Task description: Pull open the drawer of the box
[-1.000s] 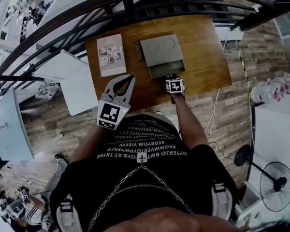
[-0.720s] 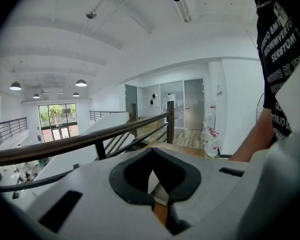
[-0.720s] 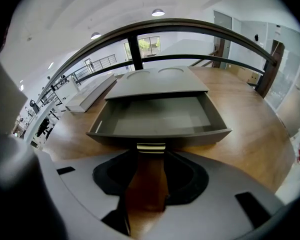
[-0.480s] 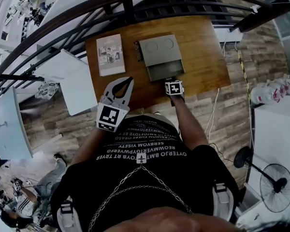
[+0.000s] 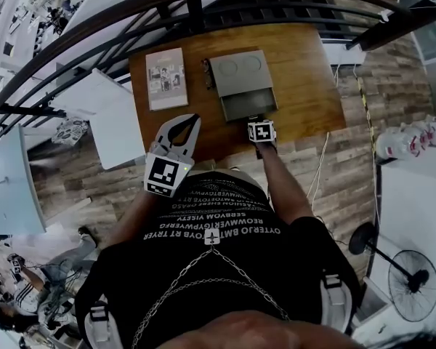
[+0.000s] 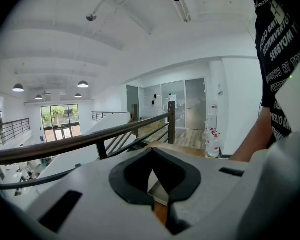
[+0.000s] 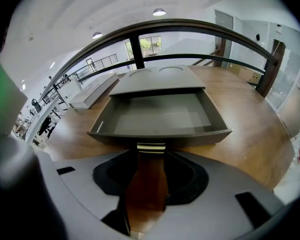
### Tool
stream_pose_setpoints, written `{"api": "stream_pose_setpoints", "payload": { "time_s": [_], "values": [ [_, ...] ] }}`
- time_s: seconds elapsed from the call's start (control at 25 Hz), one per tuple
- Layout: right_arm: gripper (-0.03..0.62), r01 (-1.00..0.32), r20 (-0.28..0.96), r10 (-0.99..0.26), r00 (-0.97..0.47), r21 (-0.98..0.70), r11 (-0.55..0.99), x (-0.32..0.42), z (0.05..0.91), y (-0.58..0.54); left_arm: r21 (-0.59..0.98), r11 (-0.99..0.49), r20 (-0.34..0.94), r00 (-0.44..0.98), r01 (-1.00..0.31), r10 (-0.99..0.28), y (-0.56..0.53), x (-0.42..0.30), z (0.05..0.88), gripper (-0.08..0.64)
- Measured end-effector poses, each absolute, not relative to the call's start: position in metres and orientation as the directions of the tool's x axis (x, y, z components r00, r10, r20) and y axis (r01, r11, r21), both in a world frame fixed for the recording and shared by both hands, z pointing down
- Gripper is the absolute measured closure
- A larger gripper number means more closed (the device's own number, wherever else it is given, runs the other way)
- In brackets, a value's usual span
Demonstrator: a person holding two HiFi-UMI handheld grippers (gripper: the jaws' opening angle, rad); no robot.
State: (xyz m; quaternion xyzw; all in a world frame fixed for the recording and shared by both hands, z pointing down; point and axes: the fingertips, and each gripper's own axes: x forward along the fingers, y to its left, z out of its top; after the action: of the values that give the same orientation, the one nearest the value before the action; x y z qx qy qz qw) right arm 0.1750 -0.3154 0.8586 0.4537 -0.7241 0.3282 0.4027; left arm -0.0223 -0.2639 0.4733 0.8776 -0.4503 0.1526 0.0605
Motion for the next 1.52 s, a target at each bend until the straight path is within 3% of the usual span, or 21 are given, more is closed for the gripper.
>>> {"api": "stream_pose_setpoints", "payload": {
  "time_s": [1.52],
  "values": [
    [0.422,-0.916,0.871,-0.409,-0.272,-0.104,0.388,0.189,0.852,-0.279,-0.020,-0.563,0.301,0.532,-0.826,-0.791,-0.237,-0.015,0.472,0.555]
  ]
}}
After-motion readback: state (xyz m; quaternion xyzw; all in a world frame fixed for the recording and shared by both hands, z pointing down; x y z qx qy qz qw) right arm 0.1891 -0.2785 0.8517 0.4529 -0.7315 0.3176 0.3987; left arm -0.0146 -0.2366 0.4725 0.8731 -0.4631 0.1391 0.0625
